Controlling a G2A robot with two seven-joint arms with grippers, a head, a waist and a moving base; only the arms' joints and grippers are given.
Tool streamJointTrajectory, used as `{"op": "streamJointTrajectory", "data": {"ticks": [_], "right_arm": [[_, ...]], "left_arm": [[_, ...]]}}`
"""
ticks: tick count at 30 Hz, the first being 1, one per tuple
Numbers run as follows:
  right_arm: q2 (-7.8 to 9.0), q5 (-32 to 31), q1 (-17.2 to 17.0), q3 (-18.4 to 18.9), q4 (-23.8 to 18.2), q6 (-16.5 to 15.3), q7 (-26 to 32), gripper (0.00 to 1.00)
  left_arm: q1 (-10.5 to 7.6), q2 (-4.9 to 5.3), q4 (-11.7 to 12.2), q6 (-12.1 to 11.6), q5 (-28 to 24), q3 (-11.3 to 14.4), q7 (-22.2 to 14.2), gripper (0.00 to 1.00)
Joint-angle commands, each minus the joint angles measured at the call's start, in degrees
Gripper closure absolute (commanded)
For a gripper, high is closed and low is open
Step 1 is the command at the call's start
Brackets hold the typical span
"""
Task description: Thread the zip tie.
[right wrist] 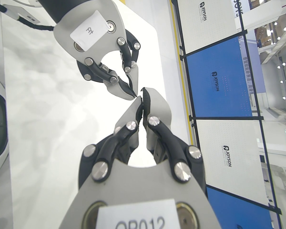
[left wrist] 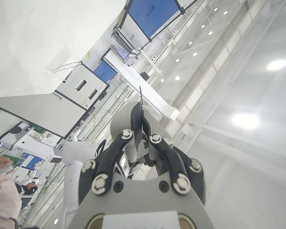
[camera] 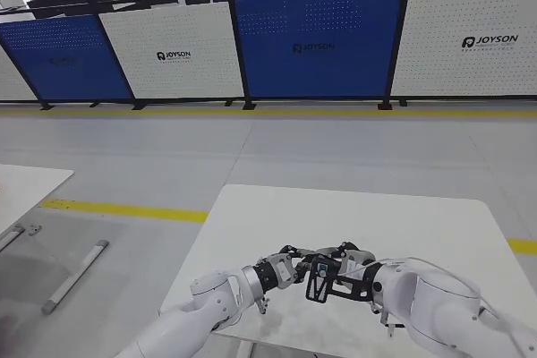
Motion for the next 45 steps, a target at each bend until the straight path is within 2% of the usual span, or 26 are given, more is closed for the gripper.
{"op": "streamJointTrajectory", "data": {"ticks": [1, 4, 5, 6, 7, 12, 14, 16, 19, 22, 24, 26, 27, 30, 40, 43, 45], "right_arm": [[0.00, 0.00, 0.00, 0.00, 0.00, 0.00, 0.00, 1.00], [-0.03, -0.09, -0.49, 0.11, 0.14, 0.00, -0.73, 1.00], [-0.05, -0.38, -0.87, 0.28, 0.28, 0.00, -1.13, 0.90], [-0.07, -0.57, -1.26, 0.44, 0.28, 0.00, -1.32, 0.56], [-0.09, -0.62, -1.46, 0.55, 0.21, 0.00, -1.42, 0.00], [0.04, 0.28, -2.36, 1.92, 0.06, 0.00, -1.46, 0.00], [0.43, 1.28, -3.39, 3.78, -0.13, 0.15, -2.01, 0.00], [1.02, 2.09, -4.99, 5.86, -0.19, 1.00, -2.55, 0.00], [2.36, 5.60, -8.92, 10.12, 0.08, 3.11, -2.94, 0.00], [3.64, 13.32, -12.94, 14.84, 1.04, 4.45, -2.02, 0.00], [4.29, 21.71, -15.40, 17.84, 3.03, 3.98, -1.50, 0.00], [4.58, 29.24, -16.85, 19.44, 4.61, 1.98, -0.47, 0.00], [4.60, 36.03, -17.39, 20.04, 6.68, 0.30, 1.00, 0.00], [4.57, 37.67, -17.38, 20.14, 7.10, 0.00, 1.43, 0.00], [4.55, 38.03, -17.57, 20.11, 7.21, 0.00, 1.16, 0.00], [4.32, 46.97, -18.50, 20.12, 9.39, 0.00, -1.48, 0.00], [4.15, 56.51, -18.27, 20.02, 12.17, 0.00, -1.30, 0.00]], "left_arm": [[0.12, -0.10, 0.09, 0.03, 0.03, -0.07, -0.12, 1.00], [0.27, -0.26, 0.17, -0.02, 0.19, -0.16, -0.35, 1.00], [0.35, -0.30, 0.16, -0.07, 0.32, -0.18, -0.42, 1.00], [0.46, -0.35, 0.12, -0.14, 0.50, -0.22, -0.49, 1.00], [0.55, -0.39, 0.09, -0.20, 0.66, -0.25, -0.53, 1.00], [0.91, -0.63, 0.24, -0.49, 1.38, -0.32, -0.43, 1.00], [1.00, -0.71, 0.51, -1.30, 2.61, -0.52, 0.31, 1.00], [1.21, -0.76, 0.70, -2.07, 3.99, -0.58, 0.96, 1.00], [1.60, -0.74, 0.79, -3.97, 9.39, -0.57, 2.39, 1.00], [2.57, -0.65, 0.24, -7.35, 18.46, 0.10, 4.16, 1.00], [3.46, -0.63, -0.30, -10.61, 25.59, 0.80, 5.66, 1.00], [4.20, -0.72, -0.60, -12.96, 30.78, 1.71, 6.82, 1.00], [4.35, -0.79, -0.71, -14.60, 34.80, 2.21, 7.90, 1.00], [4.80, -1.08, -0.70, -16.73, 40.85, 3.84, 9.17, 1.00], [4.76, -1.09, -0.70, -16.87, 41.02, 3.80, 9.22, 1.00], [4.96, -1.30, -0.33, -21.06, 46.40, 3.63, 11.64, 1.00], [5.38, -1.51, -0.09, -24.41, 50.90, 3.85, 13.45, 1.00]]}}
